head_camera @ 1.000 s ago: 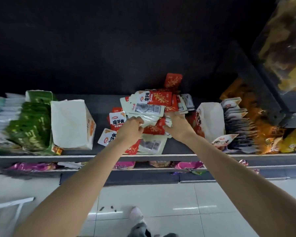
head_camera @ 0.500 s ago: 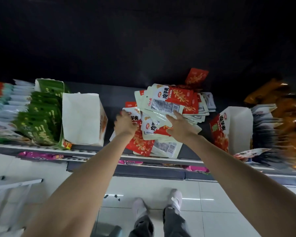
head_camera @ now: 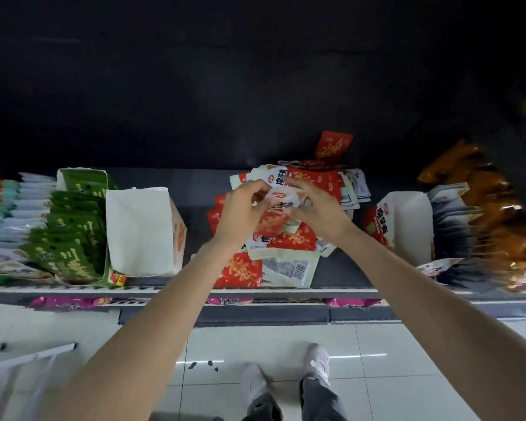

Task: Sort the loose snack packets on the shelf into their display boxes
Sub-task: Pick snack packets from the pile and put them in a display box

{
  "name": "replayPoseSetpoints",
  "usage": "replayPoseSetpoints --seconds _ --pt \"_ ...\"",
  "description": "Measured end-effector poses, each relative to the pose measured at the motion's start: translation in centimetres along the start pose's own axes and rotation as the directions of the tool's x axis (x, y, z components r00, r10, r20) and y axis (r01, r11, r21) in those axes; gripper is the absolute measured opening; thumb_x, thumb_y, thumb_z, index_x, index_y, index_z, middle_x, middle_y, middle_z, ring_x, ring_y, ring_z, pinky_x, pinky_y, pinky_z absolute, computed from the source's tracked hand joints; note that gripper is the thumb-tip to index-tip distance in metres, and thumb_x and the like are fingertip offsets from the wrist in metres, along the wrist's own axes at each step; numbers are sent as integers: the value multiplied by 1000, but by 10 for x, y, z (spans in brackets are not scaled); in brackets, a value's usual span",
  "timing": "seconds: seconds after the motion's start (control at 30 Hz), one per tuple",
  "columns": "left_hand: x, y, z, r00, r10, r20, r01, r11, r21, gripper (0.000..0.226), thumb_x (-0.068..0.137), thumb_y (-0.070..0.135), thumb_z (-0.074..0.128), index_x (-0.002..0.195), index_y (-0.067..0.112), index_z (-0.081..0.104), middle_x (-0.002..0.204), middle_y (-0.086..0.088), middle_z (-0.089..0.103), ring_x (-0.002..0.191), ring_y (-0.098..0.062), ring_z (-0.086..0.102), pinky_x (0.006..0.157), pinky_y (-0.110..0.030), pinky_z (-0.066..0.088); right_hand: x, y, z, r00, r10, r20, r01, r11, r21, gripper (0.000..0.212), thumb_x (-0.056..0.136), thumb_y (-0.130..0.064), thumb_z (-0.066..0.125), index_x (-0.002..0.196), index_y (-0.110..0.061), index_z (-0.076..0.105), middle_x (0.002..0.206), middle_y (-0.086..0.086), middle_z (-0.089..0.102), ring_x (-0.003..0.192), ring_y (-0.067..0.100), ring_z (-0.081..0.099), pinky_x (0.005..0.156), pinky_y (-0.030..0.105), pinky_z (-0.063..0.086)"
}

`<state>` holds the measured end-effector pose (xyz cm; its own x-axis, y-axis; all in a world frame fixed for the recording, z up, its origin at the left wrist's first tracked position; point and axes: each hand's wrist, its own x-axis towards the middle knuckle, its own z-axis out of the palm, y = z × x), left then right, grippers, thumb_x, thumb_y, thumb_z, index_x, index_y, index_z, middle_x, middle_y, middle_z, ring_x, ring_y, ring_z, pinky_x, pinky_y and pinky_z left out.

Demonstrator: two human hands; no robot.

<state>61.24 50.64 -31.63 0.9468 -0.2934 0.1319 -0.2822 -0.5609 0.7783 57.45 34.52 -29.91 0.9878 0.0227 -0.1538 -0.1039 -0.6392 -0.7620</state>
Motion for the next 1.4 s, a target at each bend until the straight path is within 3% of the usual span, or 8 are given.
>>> replayPoseSetpoints --seconds 0.1,0.27,0.4,0.63,0.8,1.03,1.2,1.4 --pt "7 30 17 999 37 19 -35 994 -103 15 86 21 65 90 7 65 83 -1 67 77 -16 64 75 -25 50 -14 -3 -29 985 -18 -174 0 994 -105 24 91 -14 58 111 -4 65 105 7 69 97 22 63 80 26 43" --pt "10 71 64 993 50 104 -32 986 -165 26 88 21 62 112 12 60 106 2 65 96 -9 61 86 -22 47 -55 15 -89 937 -74 -341 -56 933 -357 17 90 -9 56 101 -2 66 87 11 65 90 32 62 66 24 32" --pt "13 96 108 947 90 307 -58 992 -111 32 92 12 53 124 11 54 123 -6 59 113 -20 57 98 -32 45 -86 34 -123 894 26 -448 -218 898 -382 26 91 -11 53 115 -6 62 107 13 65 98 29 61 82 38 49" --pt "11 113 146 889 105 446 -114 993 -7 51 90 5 50 138 19 41 146 -9 36 136 -22 35 114 -31 28 -112 50 -132 823 15 -568 -273 887 -372 24 88 -10 54 112 -9 59 113 8 61 98 27 61 78 43 55" --pt "10 124 150 890 83 449 -77 997 -33 44 92 5 48 134 16 47 142 -7 45 131 -20 43 108 -26 30 -112 60 -141 900 96 -425 -315 817 -482 25 89 -9 53 114 -11 58 114 11 62 101 26 61 77 30 50" --pt "7 134 156 825 28 565 -52 998 26 46 93 11 49 138 11 42 146 -8 41 135 -21 37 110 -28 27 -105 78 -146 942 290 -167 -332 746 -578 25 92 -14 50 114 -11 63 109 14 66 96 28 64 78 34 55" --pt "2 133 154 803 -78 592 160 983 -88 49 92 7 50 140 12 39 140 -7 48 128 -22 47 105 -31 38 -102 98 -138 916 400 23 -322 770 -551 26 91 -20 48 104 -10 68 105 11 69 87 24 65 81 36 57" --pt "1 138 155 799 -84 596 225 960 -166 44 90 12 53 134 14 49 136 -3 54 126 -17 48 108 -37 38 -108 97 -140 900 412 145 -272 789 -551 26 88 -32 55 109 -18 65 109 1 66 95 19 62 88 32 54"
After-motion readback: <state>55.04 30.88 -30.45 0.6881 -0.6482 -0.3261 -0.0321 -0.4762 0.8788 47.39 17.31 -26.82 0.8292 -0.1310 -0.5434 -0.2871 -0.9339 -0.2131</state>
